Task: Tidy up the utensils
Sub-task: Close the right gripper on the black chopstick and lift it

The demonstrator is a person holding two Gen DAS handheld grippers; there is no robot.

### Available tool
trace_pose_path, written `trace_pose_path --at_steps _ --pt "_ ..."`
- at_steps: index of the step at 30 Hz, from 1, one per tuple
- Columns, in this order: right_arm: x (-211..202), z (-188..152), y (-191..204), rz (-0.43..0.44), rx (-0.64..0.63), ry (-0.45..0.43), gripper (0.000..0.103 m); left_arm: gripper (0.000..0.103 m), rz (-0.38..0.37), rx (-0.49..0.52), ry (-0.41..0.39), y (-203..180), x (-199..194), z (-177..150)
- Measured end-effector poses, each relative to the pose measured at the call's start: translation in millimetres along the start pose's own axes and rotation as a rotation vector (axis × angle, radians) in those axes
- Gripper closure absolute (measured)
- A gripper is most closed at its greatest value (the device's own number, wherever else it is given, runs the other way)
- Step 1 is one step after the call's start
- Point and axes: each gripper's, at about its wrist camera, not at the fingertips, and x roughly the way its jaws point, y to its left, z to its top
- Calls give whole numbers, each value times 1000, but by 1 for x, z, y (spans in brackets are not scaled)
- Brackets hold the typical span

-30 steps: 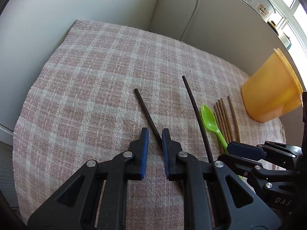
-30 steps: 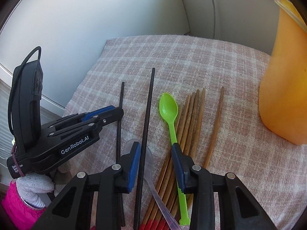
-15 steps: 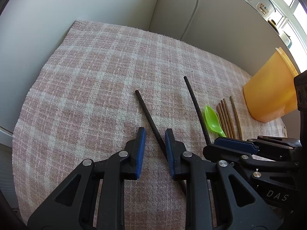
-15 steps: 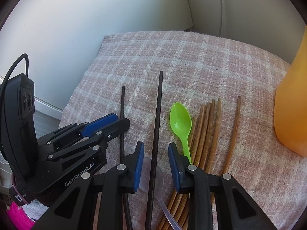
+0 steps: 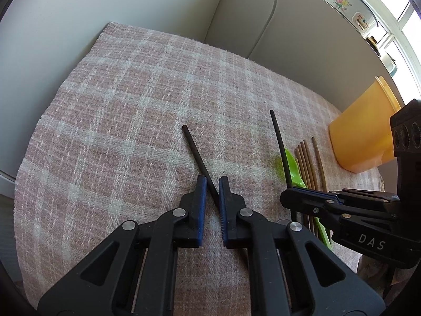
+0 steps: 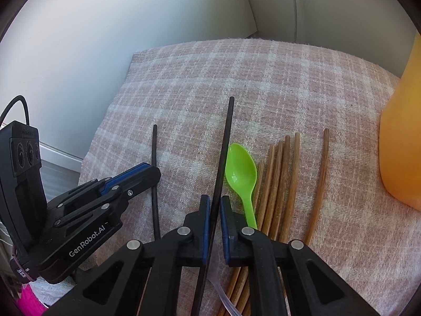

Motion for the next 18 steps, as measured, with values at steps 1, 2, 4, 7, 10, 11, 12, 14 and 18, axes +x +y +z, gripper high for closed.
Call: trace_pose_path --at_steps 1,2,4,7,10,11,12,14,18 --pt "-1 0 0 1 3 -3 97 95 4 -1 -2 -2 -5 -3" --pt "-2 -1 0 3 5 -5 97 95 11 1 -2 -2 -9 -4" --pt "-3 -1 1 1 6 -8 97 89 28 -9 7 -4 -16 -5" --pt "-4 -1 1 -1 6 -7 97 63 24 -17 41 -4 -18 -4" --pt "-5 -2 1 -3 7 -9 97 63 65 37 40 -11 -21 -6" --pt "-7 -3 1 -4 7 -11 97 63 76 60 29 -11 -23 -7" --pt "-8 -3 1 -4 8 -14 97 71 97 82 19 -18 -31 -10" --pt "-11 -4 0 -6 12 -21 97 88 136 115 0 -17 -34 -12" --pt "-18 -7 0 0 20 -36 98 96 62 33 3 3 -44 -7"
